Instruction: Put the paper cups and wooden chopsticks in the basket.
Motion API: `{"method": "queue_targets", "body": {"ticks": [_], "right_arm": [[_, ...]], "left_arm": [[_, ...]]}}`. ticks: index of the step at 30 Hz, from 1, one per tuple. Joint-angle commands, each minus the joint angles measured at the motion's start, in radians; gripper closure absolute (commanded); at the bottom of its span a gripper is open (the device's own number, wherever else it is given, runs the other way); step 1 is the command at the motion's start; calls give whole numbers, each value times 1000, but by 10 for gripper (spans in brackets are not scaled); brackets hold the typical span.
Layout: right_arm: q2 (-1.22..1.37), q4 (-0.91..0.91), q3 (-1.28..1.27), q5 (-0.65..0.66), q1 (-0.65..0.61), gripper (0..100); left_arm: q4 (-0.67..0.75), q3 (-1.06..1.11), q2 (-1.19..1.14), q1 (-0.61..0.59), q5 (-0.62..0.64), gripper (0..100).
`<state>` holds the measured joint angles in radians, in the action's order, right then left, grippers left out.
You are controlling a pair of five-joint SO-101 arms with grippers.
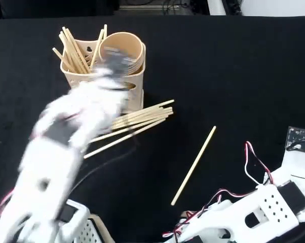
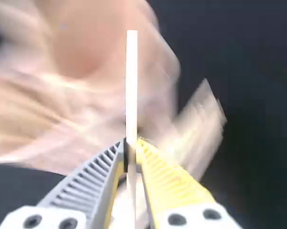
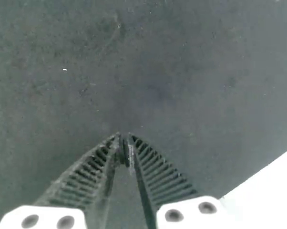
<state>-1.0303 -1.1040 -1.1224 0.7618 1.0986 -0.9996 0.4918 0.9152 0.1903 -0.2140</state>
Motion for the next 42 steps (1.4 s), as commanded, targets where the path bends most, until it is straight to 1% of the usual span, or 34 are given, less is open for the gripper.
{"method": "queue_targets", "body": {"ticks": [1, 3, 6, 9, 11, 12, 15, 19, 23, 27, 29, 30, 32, 33, 35, 39, 42], "right_arm": [[-7, 6, 7, 8, -21, 983], [-7, 6, 4, 5, -44, 983], [-7, 6, -7, 2, -72, 983], [-13, 6, -18, -9, -87, 983], [-13, 8, -19, -29, -87, 983], [-13, 14, -21, -31, -87, 983], [-10, 21, -21, -32, -87, 983], [-10, 20, -21, -32, -87, 983], [-13, 20, -21, -32, -87, 983], [-13, 20, -21, -32, -87, 983], [-13, 20, -21, -32, -87, 983], [-12, 20, -21, -32, -87, 983], [-10, 20, -21, -32, -87, 983], [-10, 20, -21, -32, -87, 983], [-10, 20, -13, -34, -94, 983], [-7, 11, 5, -52, -186, 982], [-5, -12, 35, -158, -276, 982]], "left_arm": [[167, -27, 350, -102, 25, 971], [316, -27, 391, -154, 72, 971], [531, -24, 365, -251, 218, 971], [732, -7, 259, -361, 368, 971], [850, 4, 147, -389, 420, 971], [882, 4, 87, -387, 430, 971], [898, -13, -81, -375, 440, 971], [899, -10, -256, -312, 448, 971], [899, -8, -356, -294, 448, 971], [898, 39, -394, -291, 446, 969], [885, 71, -390, -282, 439, 948], [859, 82, -387, -268, 434, 911], [778, 90, -376, -246, 425, 830], [735, 84, -368, -232, 425, 805], [632, 48, -347, -209, 400, 794], [347, -99, -275, -191, 333, 790], [83, -243, -213, -197, 353, 795]]}}
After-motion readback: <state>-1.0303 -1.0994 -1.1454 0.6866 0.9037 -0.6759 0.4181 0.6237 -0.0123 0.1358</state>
